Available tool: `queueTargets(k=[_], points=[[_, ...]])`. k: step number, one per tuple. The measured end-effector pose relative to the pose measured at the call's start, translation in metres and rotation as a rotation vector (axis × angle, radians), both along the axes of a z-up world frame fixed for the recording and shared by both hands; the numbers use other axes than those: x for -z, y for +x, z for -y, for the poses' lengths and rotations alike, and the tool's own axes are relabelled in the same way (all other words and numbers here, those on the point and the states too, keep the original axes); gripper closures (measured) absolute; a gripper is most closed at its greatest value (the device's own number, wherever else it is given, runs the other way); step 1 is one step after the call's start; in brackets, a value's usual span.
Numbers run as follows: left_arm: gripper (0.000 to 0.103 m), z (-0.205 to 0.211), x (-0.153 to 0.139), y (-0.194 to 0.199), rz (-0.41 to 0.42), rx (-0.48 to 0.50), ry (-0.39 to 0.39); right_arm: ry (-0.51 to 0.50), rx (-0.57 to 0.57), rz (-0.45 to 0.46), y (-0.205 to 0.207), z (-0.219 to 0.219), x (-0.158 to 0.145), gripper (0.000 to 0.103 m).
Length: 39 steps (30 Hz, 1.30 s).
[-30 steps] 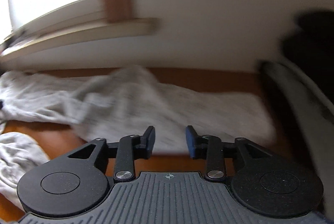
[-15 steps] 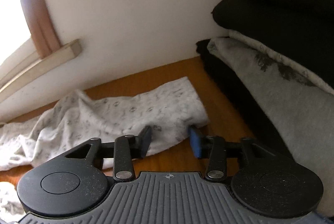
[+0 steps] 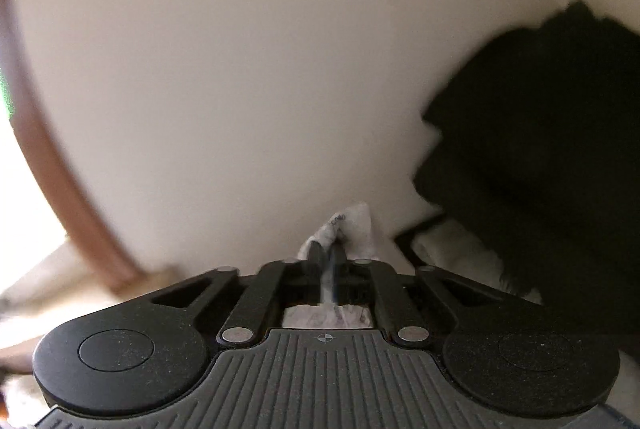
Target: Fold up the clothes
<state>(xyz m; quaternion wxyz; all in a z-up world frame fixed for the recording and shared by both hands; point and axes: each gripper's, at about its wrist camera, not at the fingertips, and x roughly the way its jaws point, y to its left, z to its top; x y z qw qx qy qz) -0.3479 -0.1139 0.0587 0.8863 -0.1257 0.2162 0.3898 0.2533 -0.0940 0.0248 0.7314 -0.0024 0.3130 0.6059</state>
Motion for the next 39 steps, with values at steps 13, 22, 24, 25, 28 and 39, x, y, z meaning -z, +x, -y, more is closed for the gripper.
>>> queueTargets(k=[13, 22, 24, 25, 28, 39], points=[[0.087, -0.005, 0.014, 0.007, 0.003, 0.026, -0.039, -0.134, -0.130, 0.039, -0.027, 0.012, 0.064, 0.063], [0.080, -0.006, 0.023, 0.016, -0.050, 0.029, -0.057, -0.161, -0.055, -0.077, -0.009, -0.001, 0.076, 0.056], [0.080, -0.006, 0.026, 0.017, -0.059, 0.025, -0.060, -0.164, -0.050, -0.086, -0.009, -0.003, 0.076, 0.056], [0.080, -0.007, 0.028, 0.018, -0.064, 0.023, -0.065, -0.163, -0.055, -0.088, -0.010, -0.003, 0.076, 0.056], [0.080, -0.009, 0.029, 0.017, -0.064, 0.019, -0.075, -0.162, -0.084, -0.087, -0.014, -0.003, 0.077, 0.078], [0.080, -0.008, 0.030, 0.019, -0.081, 0.007, -0.072, -0.008, -0.110, -0.174, -0.020, -0.016, 0.040, 0.099]])
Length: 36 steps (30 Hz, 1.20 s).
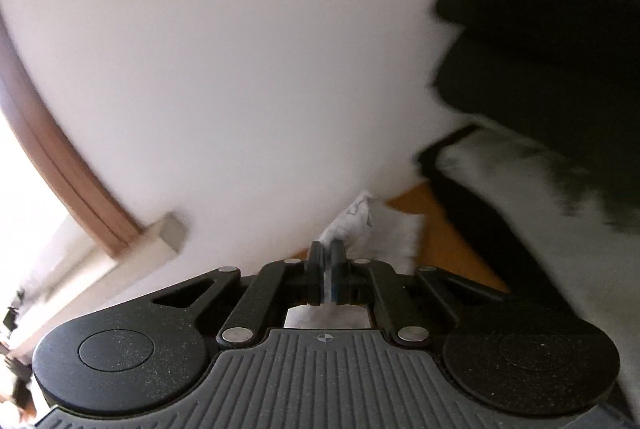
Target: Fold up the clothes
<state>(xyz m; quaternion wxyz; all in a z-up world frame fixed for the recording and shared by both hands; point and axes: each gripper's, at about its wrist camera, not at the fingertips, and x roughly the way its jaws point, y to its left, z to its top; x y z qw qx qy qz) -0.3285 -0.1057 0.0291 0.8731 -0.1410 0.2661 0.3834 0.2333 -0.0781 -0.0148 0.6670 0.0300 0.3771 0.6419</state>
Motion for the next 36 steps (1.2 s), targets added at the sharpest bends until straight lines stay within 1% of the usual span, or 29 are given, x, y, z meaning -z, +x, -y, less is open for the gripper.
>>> queueTargets(k=[3, 5, 7, 8, 9, 10, 14, 18, 20, 21, 22, 28, 31, 32, 34, 36], points=[[0.080, 0.000, 0.000, 0.001, -0.006, -0.004, 0.001, -0.023, -0.095, -0.014, -0.027, -0.027, 0.008, 0.098], [0.080, 0.000, 0.000, 0.000, -0.006, -0.003, -0.002, -0.037, -0.157, 0.011, -0.046, -0.037, 0.008, 0.094], [0.080, -0.001, 0.000, 0.000, -0.003, -0.002, -0.007, -0.022, -0.174, 0.025, -0.052, -0.035, 0.006, 0.088], [0.080, -0.002, 0.001, -0.001, -0.001, -0.002, -0.010, -0.011, -0.171, 0.028, -0.051, -0.032, 0.004, 0.085], [0.080, -0.002, 0.001, -0.001, 0.000, -0.002, -0.012, 0.002, -0.159, 0.029, -0.048, -0.028, 0.002, 0.079], [0.080, -0.002, 0.001, -0.001, 0.000, -0.002, -0.012, 0.007, -0.144, 0.034, -0.043, -0.023, 0.000, 0.077], [0.080, -0.002, 0.001, 0.000, -0.003, -0.001, -0.012, -0.019, -0.084, 0.057, -0.021, -0.012, 0.003, 0.076], [0.080, -0.001, 0.001, 0.001, -0.006, -0.003, -0.010, -0.042, -0.083, 0.073, -0.022, -0.016, 0.012, 0.074], [0.080, -0.001, 0.001, 0.001, -0.009, -0.004, -0.008, -0.043, -0.094, 0.088, -0.030, -0.023, 0.014, 0.067], [0.080, -0.001, 0.001, 0.002, -0.011, -0.004, -0.008, -0.045, -0.105, 0.101, -0.035, -0.028, 0.015, 0.062], [0.080, -0.001, 0.001, 0.002, -0.011, -0.005, -0.007, -0.049, -0.116, 0.118, -0.041, -0.032, 0.016, 0.061], [0.080, -0.001, 0.001, 0.001, -0.009, -0.005, -0.012, -0.067, -0.193, 0.298, -0.079, -0.051, 0.011, 0.061], [0.080, -0.001, 0.001, 0.001, -0.008, -0.005, -0.012, -0.127, -0.190, 0.400, -0.093, -0.064, 0.013, 0.061], [0.080, -0.001, 0.001, 0.001, -0.008, -0.005, -0.013, -0.123, -0.182, 0.420, -0.095, -0.065, 0.012, 0.061], [0.080, -0.001, 0.001, 0.001, -0.009, -0.005, -0.011, -0.085, -0.150, 0.440, -0.096, -0.062, 0.005, 0.061], [0.080, -0.002, 0.001, 0.001, -0.011, -0.004, -0.010, -0.051, -0.145, 0.417, -0.095, -0.058, -0.002, 0.061]])
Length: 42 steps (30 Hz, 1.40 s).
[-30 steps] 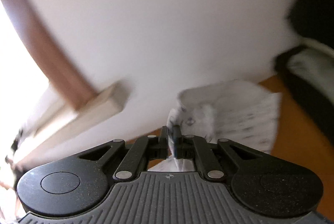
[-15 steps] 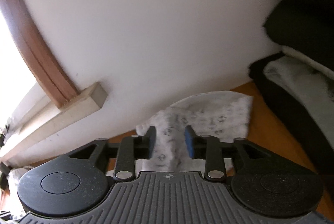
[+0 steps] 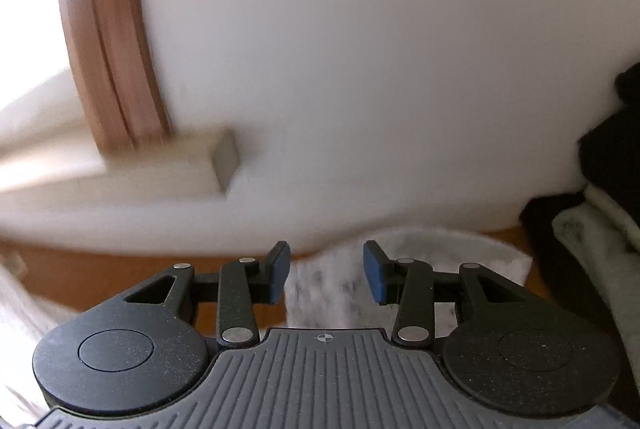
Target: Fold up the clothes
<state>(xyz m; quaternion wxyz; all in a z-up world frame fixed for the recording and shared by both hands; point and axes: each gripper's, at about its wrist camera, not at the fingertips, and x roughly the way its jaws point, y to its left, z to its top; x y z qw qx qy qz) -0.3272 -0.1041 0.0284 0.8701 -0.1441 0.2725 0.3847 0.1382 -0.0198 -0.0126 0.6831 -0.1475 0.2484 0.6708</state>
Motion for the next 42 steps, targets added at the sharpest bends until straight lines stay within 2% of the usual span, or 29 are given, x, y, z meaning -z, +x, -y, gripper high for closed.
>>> queueTargets(k=[5, 8, 11, 14, 16, 17, 18, 23, 26, 30, 32, 35, 39, 42], points=[[0.080, -0.001, 0.000, -0.001, 0.005, 0.000, -0.005, -0.048, -0.072, 0.039, -0.013, -0.004, 0.004, 0.061], [0.080, 0.000, 0.000, 0.000, 0.002, 0.000, -0.003, -0.117, -0.043, 0.050, -0.011, -0.017, 0.018, 0.061], [0.080, 0.000, 0.000, 0.000, -0.001, -0.001, 0.000, -0.145, -0.003, 0.015, 0.000, -0.026, 0.030, 0.062], [0.080, 0.000, 0.000, 0.000, -0.002, -0.001, 0.000, -0.137, 0.000, -0.001, 0.005, -0.024, 0.032, 0.070], [0.080, 0.000, 0.000, 0.000, -0.001, -0.001, -0.002, -0.138, -0.008, 0.005, 0.007, -0.021, 0.031, 0.091], [0.080, 0.000, 0.000, 0.000, -0.001, -0.001, -0.002, -0.132, -0.007, -0.003, 0.009, -0.018, 0.029, 0.093], [0.080, 0.001, 0.000, 0.001, -0.002, -0.002, 0.000, -0.116, -0.004, -0.010, 0.012, -0.014, 0.025, 0.099], [0.080, 0.003, 0.000, 0.001, 0.001, 0.000, 0.012, 0.054, 0.073, -0.025, 0.033, 0.030, -0.013, 0.100], [0.079, 0.005, -0.001, 0.000, 0.009, 0.007, 0.030, 0.131, 0.131, -0.064, 0.058, 0.065, -0.033, 0.100], [0.079, 0.010, -0.008, 0.005, 0.010, 0.035, 0.059, 0.131, 0.183, -0.075, 0.077, 0.092, -0.031, 0.100], [0.073, 0.011, -0.013, 0.011, 0.005, 0.049, 0.070, 0.138, 0.211, -0.080, 0.087, 0.104, -0.030, 0.100], [0.070, 0.013, -0.021, 0.019, -0.004, 0.070, 0.097, 0.159, 0.247, -0.113, 0.099, 0.116, -0.028, 0.100], [0.067, 0.016, -0.029, 0.025, 0.006, 0.097, 0.114, 0.135, 0.255, -0.126, 0.100, 0.119, -0.018, 0.100], [0.062, 0.015, -0.029, 0.030, 0.009, 0.117, 0.092, 0.117, 0.258, -0.129, 0.101, 0.114, -0.013, 0.100]])
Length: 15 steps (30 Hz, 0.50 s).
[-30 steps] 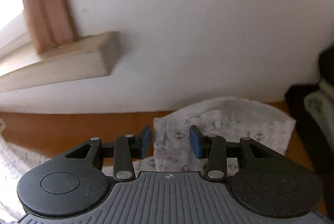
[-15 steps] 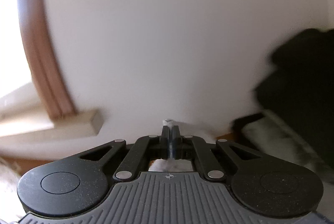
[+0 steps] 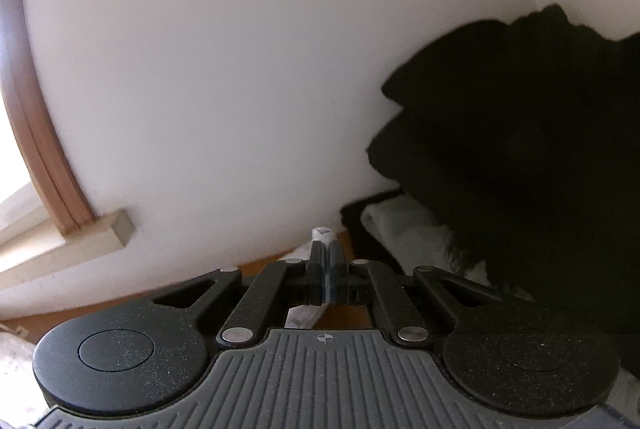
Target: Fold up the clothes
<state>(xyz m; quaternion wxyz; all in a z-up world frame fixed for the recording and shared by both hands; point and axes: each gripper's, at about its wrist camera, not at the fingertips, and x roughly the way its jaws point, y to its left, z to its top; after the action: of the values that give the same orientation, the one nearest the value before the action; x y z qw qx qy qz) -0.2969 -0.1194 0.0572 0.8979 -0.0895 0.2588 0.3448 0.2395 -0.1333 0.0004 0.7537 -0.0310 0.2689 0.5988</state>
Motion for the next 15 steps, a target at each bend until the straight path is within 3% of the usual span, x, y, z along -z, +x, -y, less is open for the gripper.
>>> queueTargets(k=[6, 7, 9, 10, 15], points=[[0.060, -0.005, 0.013, 0.029, -0.142, 0.028, -0.022, 0.007, 0.006, -0.016, 0.001, -0.001, 0.004, 0.100], [0.065, -0.004, 0.014, 0.030, -0.154, 0.031, -0.017, 0.011, 0.008, -0.017, 0.001, -0.001, 0.003, 0.100], [0.091, -0.001, 0.016, 0.031, -0.173, 0.038, -0.005, 0.019, 0.013, -0.014, 0.002, 0.002, 0.002, 0.100], [0.100, 0.000, 0.013, 0.027, -0.152, 0.032, 0.008, 0.024, 0.015, -0.014, 0.003, 0.003, 0.001, 0.100], [0.100, -0.002, -0.020, 0.005, -0.020, -0.048, 0.090, 0.041, 0.027, -0.040, 0.012, 0.003, -0.008, 0.100]])
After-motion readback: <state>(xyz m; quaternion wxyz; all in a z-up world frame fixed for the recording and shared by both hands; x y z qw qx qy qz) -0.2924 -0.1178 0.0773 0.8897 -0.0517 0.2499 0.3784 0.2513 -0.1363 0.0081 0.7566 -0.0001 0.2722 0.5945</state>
